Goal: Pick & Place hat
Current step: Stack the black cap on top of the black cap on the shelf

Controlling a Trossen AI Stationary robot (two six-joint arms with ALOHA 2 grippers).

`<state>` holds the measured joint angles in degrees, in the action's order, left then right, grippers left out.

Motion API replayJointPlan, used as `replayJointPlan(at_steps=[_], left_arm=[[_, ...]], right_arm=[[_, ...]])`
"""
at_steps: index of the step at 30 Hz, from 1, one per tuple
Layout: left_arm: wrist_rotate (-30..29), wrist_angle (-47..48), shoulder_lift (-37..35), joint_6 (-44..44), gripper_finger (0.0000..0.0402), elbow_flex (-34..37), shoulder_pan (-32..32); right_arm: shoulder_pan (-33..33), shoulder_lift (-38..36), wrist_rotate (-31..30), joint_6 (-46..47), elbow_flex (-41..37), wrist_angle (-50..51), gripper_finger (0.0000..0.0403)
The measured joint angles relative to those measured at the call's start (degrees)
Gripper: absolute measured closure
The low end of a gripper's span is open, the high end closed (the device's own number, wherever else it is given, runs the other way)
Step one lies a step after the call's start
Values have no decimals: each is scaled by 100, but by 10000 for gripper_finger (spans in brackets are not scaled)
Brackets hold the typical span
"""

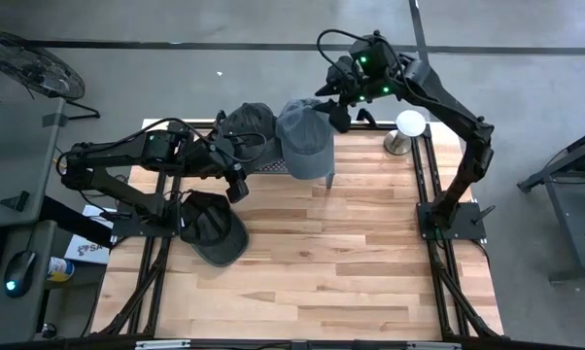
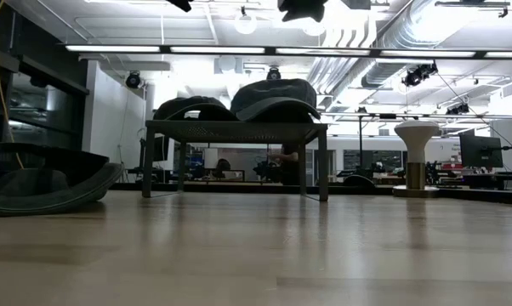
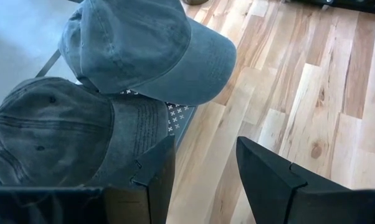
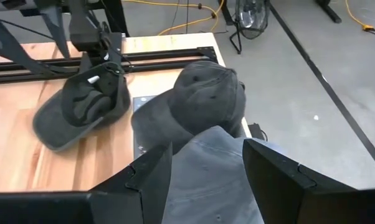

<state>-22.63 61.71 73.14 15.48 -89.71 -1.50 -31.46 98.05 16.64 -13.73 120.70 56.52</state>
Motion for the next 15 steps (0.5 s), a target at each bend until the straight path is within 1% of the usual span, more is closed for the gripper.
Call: replayJointPlan(at_steps=[10, 15], left_arm=[[9, 215, 0, 2, 234, 0, 0], [23, 426, -2, 89, 234, 0, 0]], right_arm=[[407, -16, -26, 268, 0, -20, 213], [692, -16, -397, 400, 0, -19, 213]])
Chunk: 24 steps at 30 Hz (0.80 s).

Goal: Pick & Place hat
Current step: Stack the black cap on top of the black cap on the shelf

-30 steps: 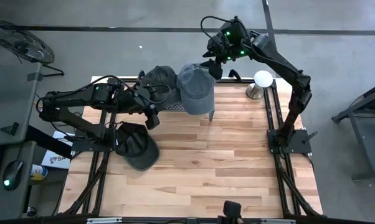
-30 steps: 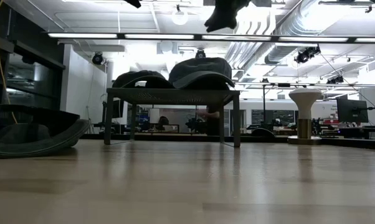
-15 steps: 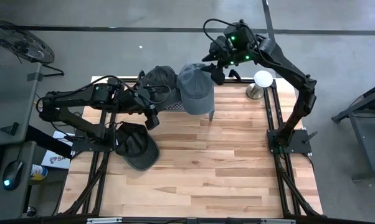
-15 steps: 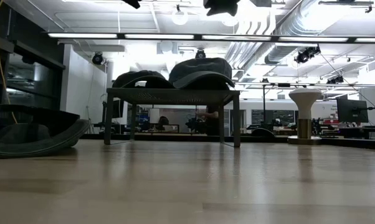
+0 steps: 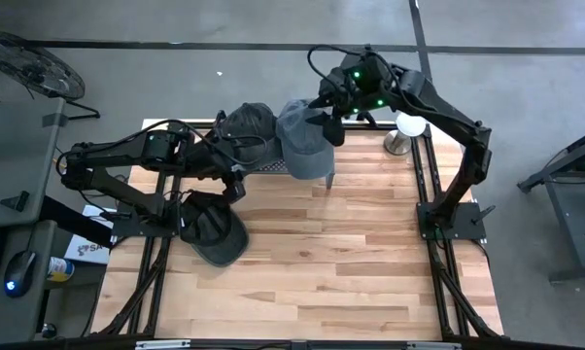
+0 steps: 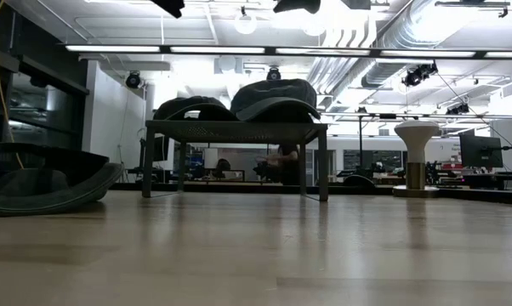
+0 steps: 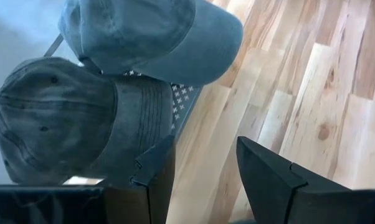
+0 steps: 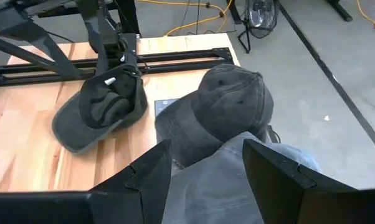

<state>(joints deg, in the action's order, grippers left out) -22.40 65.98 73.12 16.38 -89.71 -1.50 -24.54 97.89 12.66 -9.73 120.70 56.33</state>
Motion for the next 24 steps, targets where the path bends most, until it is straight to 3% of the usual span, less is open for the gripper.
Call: replayJointPlan(at_steps=[9, 15, 24], left_arm=[[91, 508, -208, 2, 234, -2, -2], [36, 870, -572, 111, 234, 50, -2], [209, 829, -1256, 534, 234, 1262, -2]], right_arm=[[645, 0, -545, 545, -24, 143, 213], [1127, -5, -701, 920, -483, -23, 213], [1881, 0, -972, 1831, -1803, -1170, 213]])
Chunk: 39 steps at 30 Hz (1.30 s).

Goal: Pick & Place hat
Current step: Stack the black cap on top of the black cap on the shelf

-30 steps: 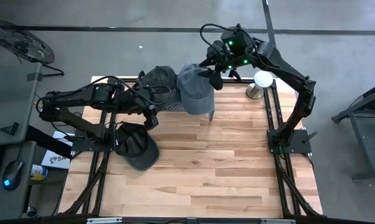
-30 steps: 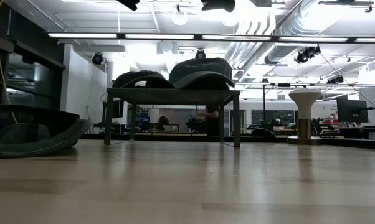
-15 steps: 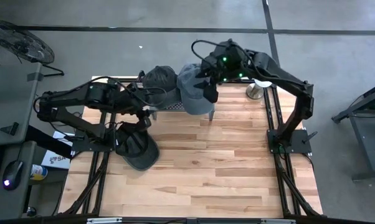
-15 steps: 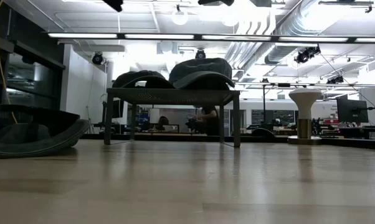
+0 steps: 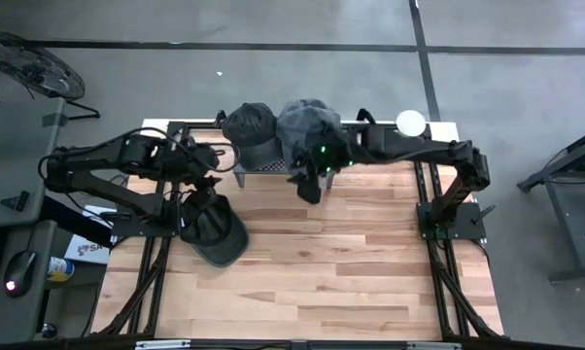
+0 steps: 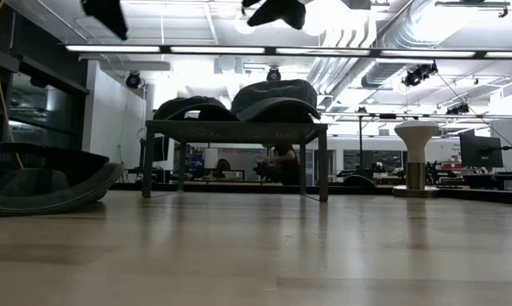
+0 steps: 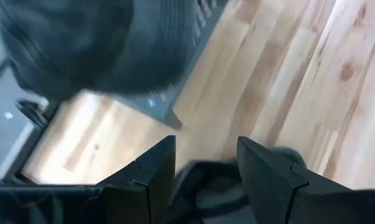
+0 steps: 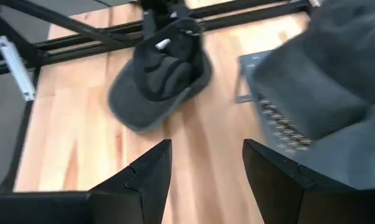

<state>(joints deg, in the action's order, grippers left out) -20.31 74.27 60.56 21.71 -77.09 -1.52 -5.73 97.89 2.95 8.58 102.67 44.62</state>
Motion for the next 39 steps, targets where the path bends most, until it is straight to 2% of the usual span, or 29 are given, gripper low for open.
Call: replayJointPlan(at_steps=[8, 14, 18, 25, 32, 39], left_arm=[[559, -486, -825, 632, 234, 1348, 0], [822, -849, -1299, 1028, 234, 1950, 0], [826, -902, -1429, 1153, 234, 2052, 0], [819, -1459, -1476, 1038, 234, 2056, 0], [693, -1711, -1459, 883, 234, 2056, 0], [813, -1752, -1461, 689, 234, 2056, -2]], right_arm=[[474, 4, -215, 687, -685, -760, 213], [653, 0, -394, 1560, -1459, -2020, 213], [754, 0, -384, 2131, -2130, -3075, 213], [1018, 2, -403, 2583, -3142, -4655, 213], [1430, 223, -1346, 2714, -3510, -5146, 213], [1682, 957, -2118, 3806, -3495, -6025, 213]])
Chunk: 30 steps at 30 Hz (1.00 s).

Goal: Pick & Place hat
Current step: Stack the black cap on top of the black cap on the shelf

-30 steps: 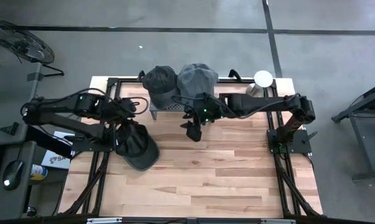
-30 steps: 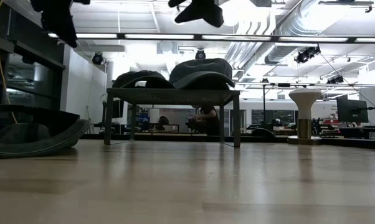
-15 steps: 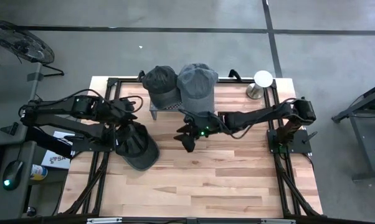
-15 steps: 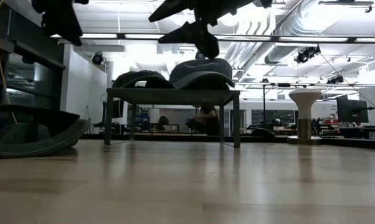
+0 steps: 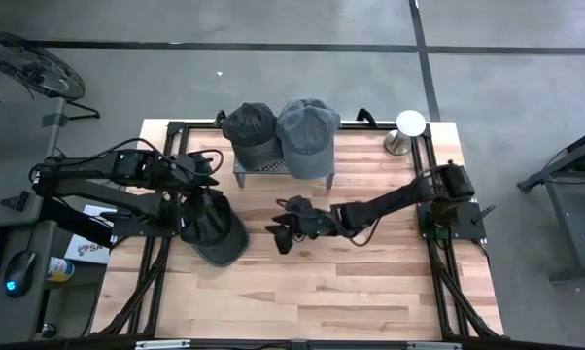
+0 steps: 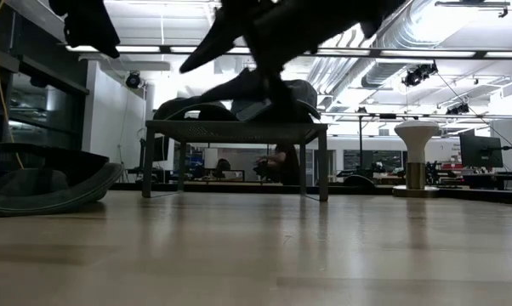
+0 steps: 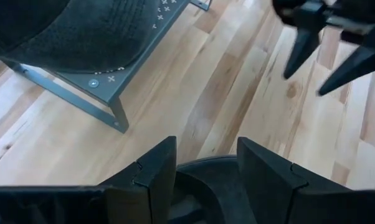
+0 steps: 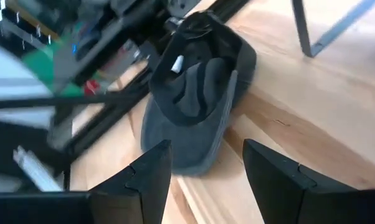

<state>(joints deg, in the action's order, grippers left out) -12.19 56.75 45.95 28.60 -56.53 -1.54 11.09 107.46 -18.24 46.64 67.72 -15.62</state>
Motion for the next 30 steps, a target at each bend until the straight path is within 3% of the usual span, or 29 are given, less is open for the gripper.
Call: replayJointPlan(at_steps=[9, 14, 18, 24, 30], left_arm=[[69, 42, 0, -432, 234, 0, 0], [145, 40, 0, -661, 234, 0, 0], [192, 48, 0, -804, 234, 0, 0], [245, 91, -2, -929, 234, 0, 0], [243, 219, -8, -929, 234, 0, 0]], right_arm=[[-6, 943, -99, 1298, 61, -1365, 213], [27, 1584, -54, 1371, 852, -1353, 213], [29, 2047, 7, 1356, 1749, -483, 213], [7, 2302, -382, 1452, 2795, 1215, 213], [-28, 2306, -298, 1349, 2988, 1684, 213]])
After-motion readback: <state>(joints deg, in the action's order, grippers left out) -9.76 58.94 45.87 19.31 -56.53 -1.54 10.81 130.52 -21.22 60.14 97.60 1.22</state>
